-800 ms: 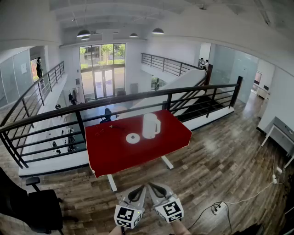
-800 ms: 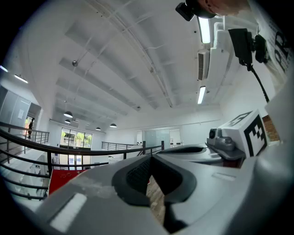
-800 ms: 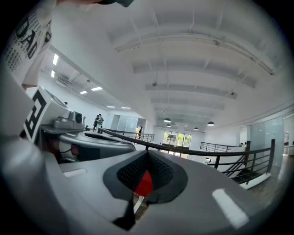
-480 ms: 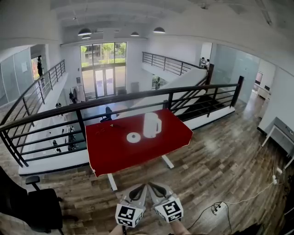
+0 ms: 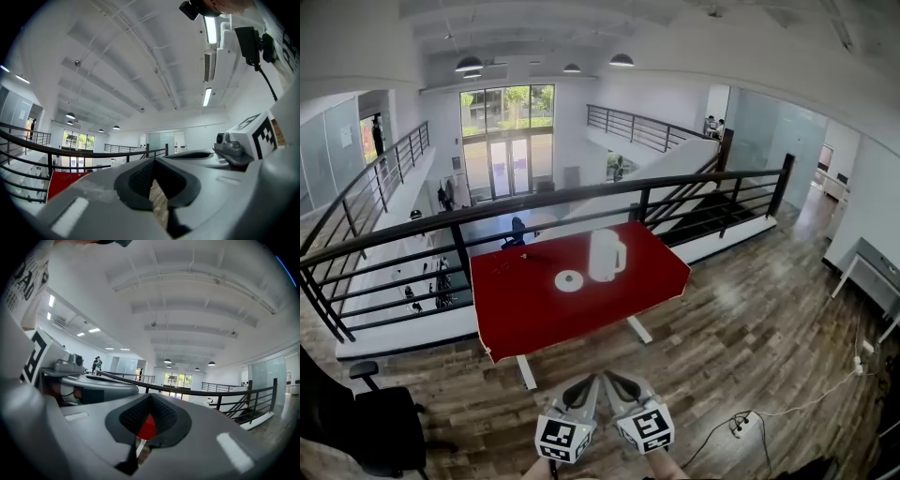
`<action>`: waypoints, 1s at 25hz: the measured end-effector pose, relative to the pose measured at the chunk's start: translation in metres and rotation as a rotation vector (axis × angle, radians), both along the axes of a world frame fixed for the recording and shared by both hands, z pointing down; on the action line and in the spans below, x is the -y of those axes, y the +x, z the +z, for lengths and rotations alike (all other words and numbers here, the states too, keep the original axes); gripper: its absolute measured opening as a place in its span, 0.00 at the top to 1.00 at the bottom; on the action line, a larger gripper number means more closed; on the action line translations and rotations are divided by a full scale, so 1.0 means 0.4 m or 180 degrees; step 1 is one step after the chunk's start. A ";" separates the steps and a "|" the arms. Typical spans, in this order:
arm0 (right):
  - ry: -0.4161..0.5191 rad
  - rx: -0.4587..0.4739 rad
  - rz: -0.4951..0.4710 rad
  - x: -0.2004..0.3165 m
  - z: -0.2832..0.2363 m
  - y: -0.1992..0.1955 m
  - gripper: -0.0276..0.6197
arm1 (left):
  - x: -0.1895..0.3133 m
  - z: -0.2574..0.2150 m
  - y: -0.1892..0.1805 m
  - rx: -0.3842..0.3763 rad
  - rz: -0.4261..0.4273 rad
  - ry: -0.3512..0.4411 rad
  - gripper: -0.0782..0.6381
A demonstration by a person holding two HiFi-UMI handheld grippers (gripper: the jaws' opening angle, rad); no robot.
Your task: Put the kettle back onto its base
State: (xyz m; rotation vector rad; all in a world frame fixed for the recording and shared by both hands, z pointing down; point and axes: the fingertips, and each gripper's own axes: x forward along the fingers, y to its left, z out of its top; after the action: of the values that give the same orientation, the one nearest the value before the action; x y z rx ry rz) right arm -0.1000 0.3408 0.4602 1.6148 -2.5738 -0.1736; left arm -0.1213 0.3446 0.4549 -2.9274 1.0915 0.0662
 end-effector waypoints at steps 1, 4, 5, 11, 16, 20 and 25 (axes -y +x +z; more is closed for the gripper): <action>0.0001 0.0000 -0.0003 0.001 0.002 0.000 0.94 | 0.002 0.000 -0.001 -0.0004 -0.0005 -0.0007 0.88; -0.0025 -0.0002 -0.0001 0.005 0.001 -0.008 0.94 | 0.008 0.002 -0.005 0.0000 -0.0014 -0.0008 0.88; -0.0025 -0.0006 0.0000 0.007 0.000 -0.013 0.94 | 0.010 0.002 -0.008 0.0000 -0.0014 -0.0008 0.88; -0.0053 -0.0023 -0.0019 0.016 0.006 -0.048 0.94 | 0.018 -0.005 -0.035 -0.0008 -0.0017 -0.0001 0.88; -0.0094 -0.0034 -0.0009 0.015 0.009 -0.083 0.94 | 0.026 0.012 -0.077 -0.0023 -0.0036 -0.0005 0.88; -0.0111 -0.0031 0.0062 0.023 0.020 -0.107 0.94 | 0.041 0.023 -0.108 -0.0042 -0.0008 -0.0029 0.88; -0.0100 -0.0034 0.0114 0.039 0.040 -0.146 0.93 | 0.048 0.035 -0.139 -0.0067 0.0062 -0.0006 0.88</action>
State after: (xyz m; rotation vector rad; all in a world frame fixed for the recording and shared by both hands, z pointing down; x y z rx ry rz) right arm -0.1584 0.3253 0.4762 1.6431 -2.5249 -0.1378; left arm -0.1769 0.3256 0.4688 -2.9460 1.0665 0.0965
